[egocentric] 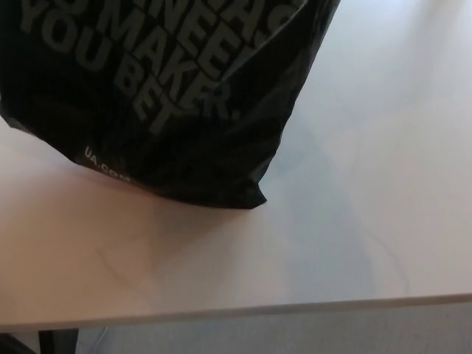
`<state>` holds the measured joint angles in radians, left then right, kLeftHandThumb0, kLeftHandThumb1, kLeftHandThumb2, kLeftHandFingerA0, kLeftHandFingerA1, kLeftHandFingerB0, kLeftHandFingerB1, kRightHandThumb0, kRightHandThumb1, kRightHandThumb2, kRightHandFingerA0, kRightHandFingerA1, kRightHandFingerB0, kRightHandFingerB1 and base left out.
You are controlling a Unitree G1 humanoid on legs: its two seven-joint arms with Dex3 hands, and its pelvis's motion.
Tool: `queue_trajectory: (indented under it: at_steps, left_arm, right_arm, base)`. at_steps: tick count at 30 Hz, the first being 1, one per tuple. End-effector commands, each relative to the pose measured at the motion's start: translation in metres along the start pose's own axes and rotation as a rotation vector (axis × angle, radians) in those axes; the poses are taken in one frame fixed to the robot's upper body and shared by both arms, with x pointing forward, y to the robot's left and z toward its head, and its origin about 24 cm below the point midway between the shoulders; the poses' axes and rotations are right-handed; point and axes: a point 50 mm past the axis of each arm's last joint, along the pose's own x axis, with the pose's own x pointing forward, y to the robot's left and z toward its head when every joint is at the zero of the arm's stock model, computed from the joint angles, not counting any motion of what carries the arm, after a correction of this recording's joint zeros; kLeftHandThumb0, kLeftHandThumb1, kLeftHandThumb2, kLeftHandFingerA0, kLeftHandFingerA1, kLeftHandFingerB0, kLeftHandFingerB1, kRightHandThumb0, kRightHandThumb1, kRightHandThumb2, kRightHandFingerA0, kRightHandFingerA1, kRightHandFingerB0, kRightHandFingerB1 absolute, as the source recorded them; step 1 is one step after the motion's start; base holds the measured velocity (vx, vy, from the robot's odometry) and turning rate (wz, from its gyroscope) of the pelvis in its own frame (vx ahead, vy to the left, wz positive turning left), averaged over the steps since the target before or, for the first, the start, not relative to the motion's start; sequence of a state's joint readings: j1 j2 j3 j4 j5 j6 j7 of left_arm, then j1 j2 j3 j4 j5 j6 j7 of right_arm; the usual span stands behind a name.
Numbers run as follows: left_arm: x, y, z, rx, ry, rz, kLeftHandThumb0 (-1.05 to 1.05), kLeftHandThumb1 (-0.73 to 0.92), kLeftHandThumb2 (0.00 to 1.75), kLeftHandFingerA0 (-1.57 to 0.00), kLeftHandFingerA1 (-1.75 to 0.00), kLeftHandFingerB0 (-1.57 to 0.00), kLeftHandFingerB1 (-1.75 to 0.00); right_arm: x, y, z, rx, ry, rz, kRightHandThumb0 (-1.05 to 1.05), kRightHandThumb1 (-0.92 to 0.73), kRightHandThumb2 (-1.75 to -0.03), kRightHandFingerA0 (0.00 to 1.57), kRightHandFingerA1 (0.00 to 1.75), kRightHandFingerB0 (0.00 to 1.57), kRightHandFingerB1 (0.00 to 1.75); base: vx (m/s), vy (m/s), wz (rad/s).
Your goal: A plastic bag is kept infront of the robot in the middle of the desk and the robot uses both its hands to grab it from the top and lifts it up and then releases it.
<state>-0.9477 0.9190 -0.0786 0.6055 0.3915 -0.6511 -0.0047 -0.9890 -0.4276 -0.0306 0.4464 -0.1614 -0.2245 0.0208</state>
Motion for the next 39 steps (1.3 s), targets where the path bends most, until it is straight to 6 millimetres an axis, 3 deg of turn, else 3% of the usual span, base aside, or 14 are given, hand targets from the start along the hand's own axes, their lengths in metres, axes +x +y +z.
queue_trajectory:
  at_steps: [1, 2, 3, 4, 5, 7, 19, 27, 28, 32, 33, 35, 36, 39]
  left_arm:
    - [-0.027, 0.014, 0.004, -0.075, 0.019, 0.002, -0.65, 0.69, 0.62, -1.1, -1.27, 0.0, -0.22]
    - [-0.033, 0.014, 0.006, -0.087, 0.02, 0.016, -0.62, 0.67, 0.6, -1.12, -1.3, 0.0, -0.26]
    - [-0.045, 0.015, 0.012, -0.115, -0.006, 0.058, -0.66, 0.56, 0.89, -1.14, -1.18, 0.0, -0.23]
    - [-0.053, 0.014, 0.015, -0.144, -0.032, 0.077, -0.62, 0.71, 0.61, -1.13, -1.26, 0.0, -0.27]
    - [-0.056, 0.014, 0.017, -0.155, -0.041, 0.084, -0.62, 0.71, 0.61, -1.13, -1.26, 0.0, -0.27]
    - [-0.07, 0.012, 0.026, -0.164, -0.051, 0.111, -0.59, 0.66, 0.67, -1.07, -1.53, -0.04, -0.16]
    - [-0.168, 0.004, 0.082, -0.333, 0.008, 0.163, -0.57, 0.67, 0.6, -1.03, -1.58, 0.0, -0.27]
    - [-0.204, 0.002, 0.093, -0.378, 0.123, 0.161, -0.56, 0.7, 0.61, -1.05, -1.57, -0.02, -0.3]
    - [-0.211, 0.001, 0.093, -0.393, 0.154, 0.159, -0.57, 0.72, 0.61, -1.05, -1.59, -0.03, -0.28]
    - [-0.228, 0.0, 0.094, -0.436, 0.233, 0.157, -0.61, 0.73, 0.62, -1.07, -1.55, -0.05, -0.27]
    - [-0.234, -0.002, 0.097, -0.465, 0.256, 0.165, -0.7, 0.6, 0.86, -1.18, -1.49, -0.04, -0.28]
    - [-0.239, -0.006, 0.103, -0.518, 0.287, 0.165, -0.68, 0.64, 0.85, -1.19, -1.53, -0.04, -0.28]
    - [-0.241, -0.007, 0.107, -0.546, 0.296, 0.157, -0.6, 0.69, 0.68, -1.05, -1.61, -0.07, -0.18]
    - [-0.247, -0.008, 0.116, -0.601, 0.304, 0.148, -0.69, 0.61, 0.82, -1.14, -1.53, -0.06, -0.23]
  right_arm:
    - [-0.024, 0.008, 0.01, -0.003, -0.092, 0.023, -0.53, -0.68, -0.6, 0.93, 1.12, 0.34, 0.37]
    - [-0.029, 0.01, 0.011, -0.009, -0.099, 0.026, -0.59, -0.55, -0.85, 0.93, 1.13, 0.3, 0.49]
    - [-0.038, 0.013, 0.014, 0.034, -0.099, 0.031, -0.57, -0.55, -0.84, 0.93, 1.13, 0.3, 0.49]
    - [-0.042, 0.014, 0.015, 0.035, -0.105, 0.034, -0.58, -0.55, -0.84, 0.93, 1.14, 0.29, 0.49]
    - [-0.043, 0.014, 0.016, 0.034, -0.107, 0.035, -0.58, -0.55, -0.84, 0.93, 1.14, 0.29, 0.49]
    - [-0.053, 0.016, 0.018, 0.047, -0.115, 0.029, -0.58, -0.55, -0.85, 0.93, 1.11, 0.3, 0.49]
    - [-0.124, 0.03, 0.035, 0.136, -0.151, 0.05, -0.6, -0.52, -0.83, 0.91, 1.22, 0.32, 0.5]
    - [-0.158, 0.032, 0.046, 0.136, -0.164, 0.089, -0.61, -0.53, -0.85, 0.91, 1.14, 0.31, 0.5]
    - [-0.165, 0.031, 0.05, 0.15, -0.166, 0.087, -0.54, -0.64, -0.59, 0.83, 1.23, 0.35, 0.38]
    - [-0.179, 0.029, 0.054, 0.192, -0.163, 0.095, -0.54, -0.62, -0.61, 0.81, 1.37, 0.36, 0.39]
    - [-0.185, 0.03, 0.055, 0.206, -0.159, 0.101, -0.52, -0.61, -0.6, 0.85, 1.34, 0.37, 0.4]
    - [-0.192, 0.031, 0.055, 0.217, -0.155, 0.104, -0.52, -0.61, -0.6, 0.87, 1.38, 0.36, 0.41]
    - [-0.196, 0.032, 0.055, 0.223, -0.152, 0.108, -0.5, -0.61, -0.61, 0.86, 1.42, 0.36, 0.42]
    - [-0.204, 0.035, 0.055, 0.224, -0.142, 0.115, -0.51, -0.6, -0.61, 0.88, 1.41, 0.36, 0.42]
  base:
    - [0.0, 0.0, 0.0]
    - [0.0, 0.0, 0.0]
    - [0.0, 0.0, 0.0]
    - [0.0, 0.0, 0.0]
    - [0.0, 0.0, 0.0]
    - [0.0, 0.0, 0.0]
    - [0.0, 0.0, 0.0]
    - [-0.01, -0.001, 0.0]
    - [-0.08, -0.01, 0.01]
    - [-0.08, -0.011, 0.02]
    - [-0.09, -0.011, 0.02]
    - [-0.09, -0.011, 0.01]
    - [-0.09, -0.01, 0.01]
    - [-0.06, -0.006, 0.0]
